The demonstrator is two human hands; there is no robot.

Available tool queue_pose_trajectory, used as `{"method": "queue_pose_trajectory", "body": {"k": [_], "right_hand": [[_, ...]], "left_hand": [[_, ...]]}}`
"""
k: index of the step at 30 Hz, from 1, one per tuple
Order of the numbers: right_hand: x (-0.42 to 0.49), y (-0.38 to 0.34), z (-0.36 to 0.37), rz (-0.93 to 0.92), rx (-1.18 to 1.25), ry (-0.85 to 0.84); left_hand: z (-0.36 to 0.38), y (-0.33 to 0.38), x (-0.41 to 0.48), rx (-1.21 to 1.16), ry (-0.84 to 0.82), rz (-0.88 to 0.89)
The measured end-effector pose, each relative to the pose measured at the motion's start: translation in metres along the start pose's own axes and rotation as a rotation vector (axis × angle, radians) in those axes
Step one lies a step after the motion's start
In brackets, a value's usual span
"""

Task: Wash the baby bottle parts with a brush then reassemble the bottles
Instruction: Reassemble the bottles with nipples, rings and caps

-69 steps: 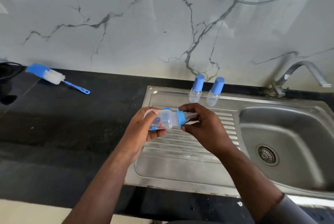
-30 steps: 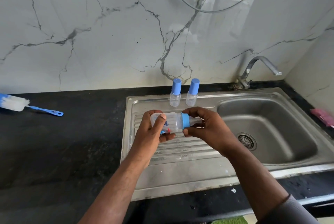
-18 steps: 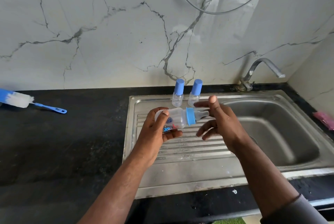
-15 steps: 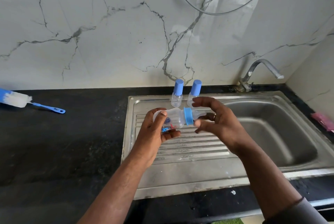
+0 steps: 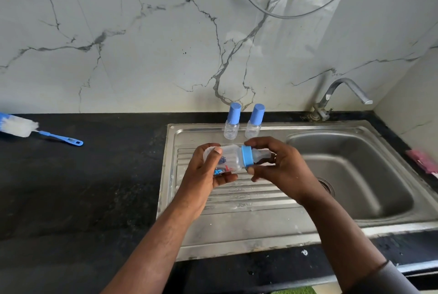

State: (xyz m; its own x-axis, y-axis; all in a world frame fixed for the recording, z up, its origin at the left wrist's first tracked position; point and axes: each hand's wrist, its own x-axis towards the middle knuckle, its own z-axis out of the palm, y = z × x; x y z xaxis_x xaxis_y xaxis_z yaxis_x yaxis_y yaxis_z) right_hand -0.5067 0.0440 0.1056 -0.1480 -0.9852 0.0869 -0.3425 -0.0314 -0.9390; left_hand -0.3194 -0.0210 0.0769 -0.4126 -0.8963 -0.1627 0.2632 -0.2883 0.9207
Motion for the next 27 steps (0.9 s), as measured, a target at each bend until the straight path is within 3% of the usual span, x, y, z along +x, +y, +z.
{"method": "queue_pose_trajectory", "body": {"k": [3, 6, 9, 12, 16, 23, 27], "right_hand": [[0.004, -0.004, 0.010, 0.065, -0.084, 0.107], [0.007, -0.006, 0.009, 0.223, 0.025, 0.151], [0.008, -0.003, 0.002, 0.181, 0.190, 0.068], [0.009, 0.006, 0.005, 0.068, -0.004, -0.014], [0.010, 0.006, 0.017, 0.160, 0.018, 0.061], [0.017, 0.009, 0.020, 0.283, 0.085, -0.013], [0.018, 0.021, 0.024, 0.347, 0.122, -0.003]], "left_hand": [[0.004, -0.002, 0.000, 0.014, -0.041, 0.034], [0.003, -0.002, -0.001, 0.011, -0.067, 0.031], [-0.001, -0.005, 0.000, -0.037, -0.033, 0.000], [-0.002, -0.011, 0.001, -0.058, -0.004, -0.028], [-0.006, -0.015, 0.002, -0.041, -0.028, -0.012], [-0.016, -0.021, 0.007, 0.083, -0.079, 0.111], [-0.027, -0.037, 0.008, 0.100, -0.122, 0.075]]}}
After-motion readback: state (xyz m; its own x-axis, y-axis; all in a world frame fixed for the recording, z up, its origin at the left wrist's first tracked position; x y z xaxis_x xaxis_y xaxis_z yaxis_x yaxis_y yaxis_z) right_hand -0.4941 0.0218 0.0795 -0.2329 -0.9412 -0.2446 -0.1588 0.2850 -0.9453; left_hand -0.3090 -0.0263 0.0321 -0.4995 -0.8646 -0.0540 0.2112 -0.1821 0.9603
